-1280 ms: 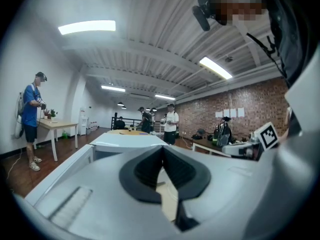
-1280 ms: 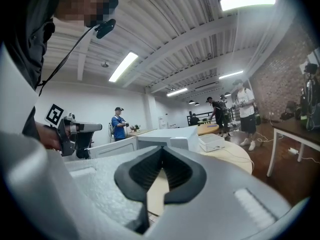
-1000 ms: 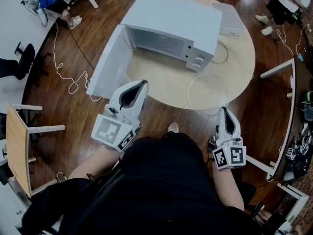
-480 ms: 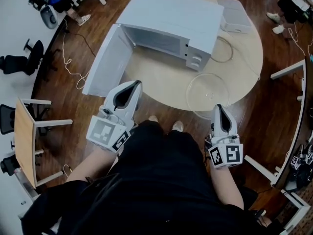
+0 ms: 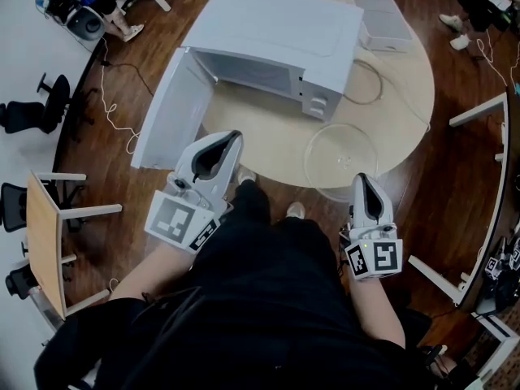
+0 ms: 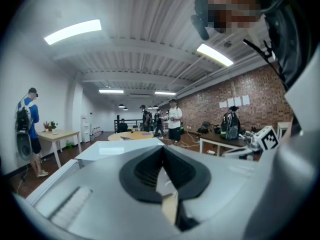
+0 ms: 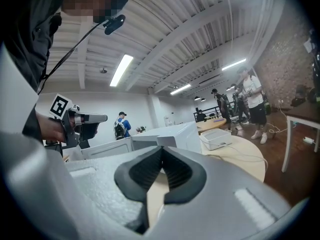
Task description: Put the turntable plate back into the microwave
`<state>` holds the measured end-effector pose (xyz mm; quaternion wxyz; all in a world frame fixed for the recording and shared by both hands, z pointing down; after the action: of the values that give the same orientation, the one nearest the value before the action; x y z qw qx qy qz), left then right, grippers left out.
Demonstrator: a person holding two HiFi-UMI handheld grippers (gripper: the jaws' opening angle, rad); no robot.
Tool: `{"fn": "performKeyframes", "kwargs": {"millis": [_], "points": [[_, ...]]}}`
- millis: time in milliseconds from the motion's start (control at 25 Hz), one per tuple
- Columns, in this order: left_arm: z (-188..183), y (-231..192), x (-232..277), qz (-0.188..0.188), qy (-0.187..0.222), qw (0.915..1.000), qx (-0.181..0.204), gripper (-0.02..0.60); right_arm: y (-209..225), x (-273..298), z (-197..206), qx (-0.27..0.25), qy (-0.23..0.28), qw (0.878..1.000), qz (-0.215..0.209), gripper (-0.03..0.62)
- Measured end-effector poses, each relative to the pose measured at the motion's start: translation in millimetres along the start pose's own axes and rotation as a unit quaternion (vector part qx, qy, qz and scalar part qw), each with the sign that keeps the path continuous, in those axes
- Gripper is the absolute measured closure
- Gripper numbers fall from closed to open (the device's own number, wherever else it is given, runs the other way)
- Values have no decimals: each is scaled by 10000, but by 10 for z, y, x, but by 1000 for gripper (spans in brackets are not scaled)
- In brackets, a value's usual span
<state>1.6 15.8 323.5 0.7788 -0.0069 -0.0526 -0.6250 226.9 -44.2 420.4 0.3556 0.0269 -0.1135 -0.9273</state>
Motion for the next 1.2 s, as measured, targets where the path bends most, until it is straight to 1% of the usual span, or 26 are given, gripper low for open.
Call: {"fn": "performKeyframes", "kwargs": {"millis": [280, 480, 760, 880, 1000, 1200], "points": [[-48, -150, 195, 242, 56, 9997, -72, 578, 49, 100, -12, -13, 29, 9997, 243, 594], [-8, -327, 245, 321, 142, 9992, -167, 578, 54, 183, 0, -68, 9, 9989, 460, 594], [72, -694, 255, 414, 104, 9982, -429, 578, -126, 419, -73, -214, -43, 9979, 616, 594], [114, -833, 284, 529, 55, 9976, -449, 578, -191, 543, -95, -319, -39, 9970, 699, 594], [146, -981, 342, 610, 43, 9972, -427, 578, -253, 678, -69, -317, -79, 9967, 749, 594], [163, -1165, 449, 728, 55, 9960, -517, 578, -346, 852, -49, -370, -157, 9962, 779, 594]]}}
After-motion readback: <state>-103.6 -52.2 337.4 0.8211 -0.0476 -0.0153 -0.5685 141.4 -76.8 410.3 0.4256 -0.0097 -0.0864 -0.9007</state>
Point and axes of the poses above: the fingertips, and each gripper's own axes: x forward along the fingers, y to its right, z out of its underside, the point moved 1 cm from there along -x, backward along the fingers, and after that the axes turned 4 degrees about y, right-handed, at the moved point
